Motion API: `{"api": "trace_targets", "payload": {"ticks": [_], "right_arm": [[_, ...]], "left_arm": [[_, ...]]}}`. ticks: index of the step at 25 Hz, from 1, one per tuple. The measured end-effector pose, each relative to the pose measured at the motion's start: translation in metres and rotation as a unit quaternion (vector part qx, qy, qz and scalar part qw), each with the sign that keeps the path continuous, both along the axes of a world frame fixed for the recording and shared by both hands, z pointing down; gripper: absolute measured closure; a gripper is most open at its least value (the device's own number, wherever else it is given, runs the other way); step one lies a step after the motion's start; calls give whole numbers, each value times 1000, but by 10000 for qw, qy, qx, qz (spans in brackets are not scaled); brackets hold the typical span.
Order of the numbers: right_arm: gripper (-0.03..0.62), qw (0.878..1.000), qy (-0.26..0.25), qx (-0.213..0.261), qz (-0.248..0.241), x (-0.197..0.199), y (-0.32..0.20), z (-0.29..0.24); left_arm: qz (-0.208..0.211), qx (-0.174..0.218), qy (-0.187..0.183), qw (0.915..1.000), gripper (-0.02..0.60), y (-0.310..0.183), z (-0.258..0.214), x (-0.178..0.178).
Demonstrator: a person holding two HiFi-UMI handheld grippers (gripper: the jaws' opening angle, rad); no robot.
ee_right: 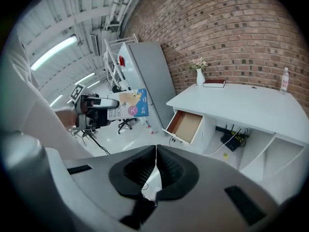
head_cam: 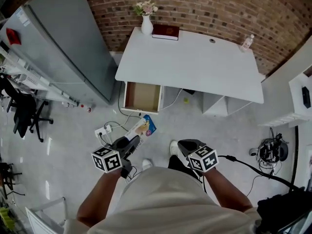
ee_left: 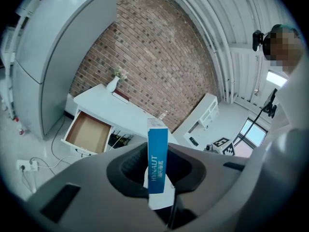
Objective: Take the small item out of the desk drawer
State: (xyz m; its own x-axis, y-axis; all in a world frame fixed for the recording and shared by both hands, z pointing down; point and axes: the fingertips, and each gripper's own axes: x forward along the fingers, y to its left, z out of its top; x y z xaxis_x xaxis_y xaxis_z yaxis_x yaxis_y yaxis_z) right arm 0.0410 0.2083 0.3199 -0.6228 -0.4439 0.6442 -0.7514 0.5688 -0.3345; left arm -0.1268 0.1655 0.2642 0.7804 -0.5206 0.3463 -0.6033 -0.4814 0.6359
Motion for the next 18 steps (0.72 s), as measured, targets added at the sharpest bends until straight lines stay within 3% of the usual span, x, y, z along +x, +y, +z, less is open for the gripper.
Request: {"api": "trace_targets", "payload": {"ticks": [8,18], "right_arm": [[560,9995,95,128,274,-40,37,-4],[562,9993,172,263,193,-94,38,-7]], "left_arm": [[62,100,275,9996,500,28,-1,-43],[138,121,284,9994,500,38,14,-79]]}}
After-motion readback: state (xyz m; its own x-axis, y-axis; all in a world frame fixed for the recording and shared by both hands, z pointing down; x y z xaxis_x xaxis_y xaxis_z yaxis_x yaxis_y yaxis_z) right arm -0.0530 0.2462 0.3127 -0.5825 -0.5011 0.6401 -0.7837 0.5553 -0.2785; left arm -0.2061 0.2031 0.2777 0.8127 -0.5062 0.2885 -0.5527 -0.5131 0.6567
